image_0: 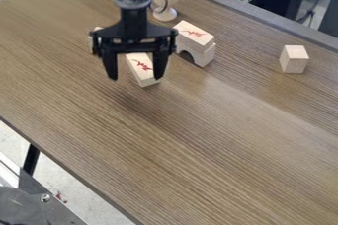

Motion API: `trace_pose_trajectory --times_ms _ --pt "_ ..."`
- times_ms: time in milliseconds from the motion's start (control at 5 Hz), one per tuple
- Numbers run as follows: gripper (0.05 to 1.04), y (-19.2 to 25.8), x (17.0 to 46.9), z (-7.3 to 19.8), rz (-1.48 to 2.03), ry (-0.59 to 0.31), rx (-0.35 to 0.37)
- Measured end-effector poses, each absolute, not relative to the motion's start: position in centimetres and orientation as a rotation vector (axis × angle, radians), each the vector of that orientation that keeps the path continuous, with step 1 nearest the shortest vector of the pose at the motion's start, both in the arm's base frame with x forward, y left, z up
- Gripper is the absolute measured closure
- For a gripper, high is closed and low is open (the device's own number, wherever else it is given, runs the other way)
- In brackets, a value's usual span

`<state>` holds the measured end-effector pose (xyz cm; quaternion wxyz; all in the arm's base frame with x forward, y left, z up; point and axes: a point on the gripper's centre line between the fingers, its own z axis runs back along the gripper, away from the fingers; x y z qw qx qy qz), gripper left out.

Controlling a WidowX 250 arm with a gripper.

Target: Put the rectangular on top of the tower

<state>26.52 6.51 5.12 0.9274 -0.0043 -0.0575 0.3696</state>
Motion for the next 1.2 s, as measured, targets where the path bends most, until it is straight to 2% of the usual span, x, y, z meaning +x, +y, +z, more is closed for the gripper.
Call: trace_pose_trajectory --times_ms 200,600,1000,1200 --pt "0.084 6.7 27.5 5.2 0.779 -0.187 -0.029" --pt "0.085 6.8 30.0 4.6 0.871 -0.231 -0.029" --pt "0.084 6.7 31.6 2.7 0.923 -0.154 0.025" --pt "0.128 7.1 31.9 2.2 0.953 -0.122 0.059"
